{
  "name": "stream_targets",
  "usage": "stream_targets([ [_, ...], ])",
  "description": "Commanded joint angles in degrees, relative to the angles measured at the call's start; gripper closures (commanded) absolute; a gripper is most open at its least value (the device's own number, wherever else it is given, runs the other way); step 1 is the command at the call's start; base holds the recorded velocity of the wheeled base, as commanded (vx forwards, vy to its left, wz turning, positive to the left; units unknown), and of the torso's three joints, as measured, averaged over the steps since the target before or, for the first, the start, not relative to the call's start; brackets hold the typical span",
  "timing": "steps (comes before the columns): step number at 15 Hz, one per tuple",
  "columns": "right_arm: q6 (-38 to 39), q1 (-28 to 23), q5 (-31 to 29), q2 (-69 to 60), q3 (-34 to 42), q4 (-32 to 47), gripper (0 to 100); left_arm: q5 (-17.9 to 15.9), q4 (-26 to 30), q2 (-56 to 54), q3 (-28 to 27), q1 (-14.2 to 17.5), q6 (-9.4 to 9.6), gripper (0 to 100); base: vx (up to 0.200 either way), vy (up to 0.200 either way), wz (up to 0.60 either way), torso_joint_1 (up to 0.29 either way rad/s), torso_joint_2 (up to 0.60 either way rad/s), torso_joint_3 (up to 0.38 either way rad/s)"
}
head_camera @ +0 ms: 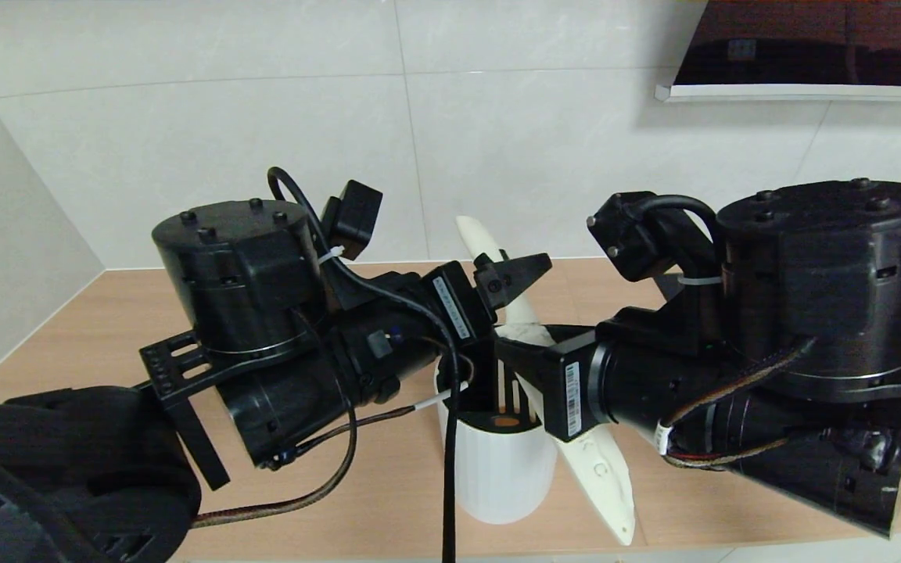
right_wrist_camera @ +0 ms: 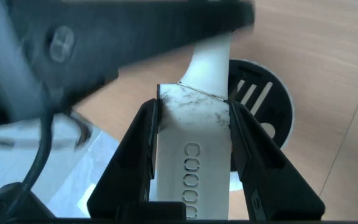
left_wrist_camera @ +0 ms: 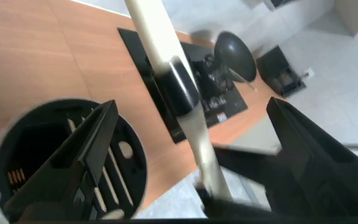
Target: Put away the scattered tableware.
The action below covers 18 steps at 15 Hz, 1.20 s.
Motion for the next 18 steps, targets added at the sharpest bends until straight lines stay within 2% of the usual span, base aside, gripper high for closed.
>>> stream_targets([
  [1,-0.05,0.10,0.01,0.13,0.26,-0.01,100,-0.13,-0.53,-0.15,-0.21,1.03,-0.64,0,0.000,0.000,0.00,0.000,0.00,0.000],
  [9,0.04,0.89,0.01,0.22,0.52,-0.01,100,-0.39,-0.53,0.55,-0.12,1.03,-0.64,0,0.000,0.000,0.00,0.000,0.00,0.000],
  [10,0.04,1.07,0.01,0.22,0.52,-0.01,100,-0.39,-0.53,0.55,-0.12,1.03,-0.64,100,0.000,0.000,0.00,0.000,0.00,0.000],
  [18,0.04,1.33,0.01,0.31,0.88,-0.80,100,-0.39,-0.53,0.47,-0.03,1.03,-0.29,100,0.000,0.000,0.00,0.000,0.00,0.000],
])
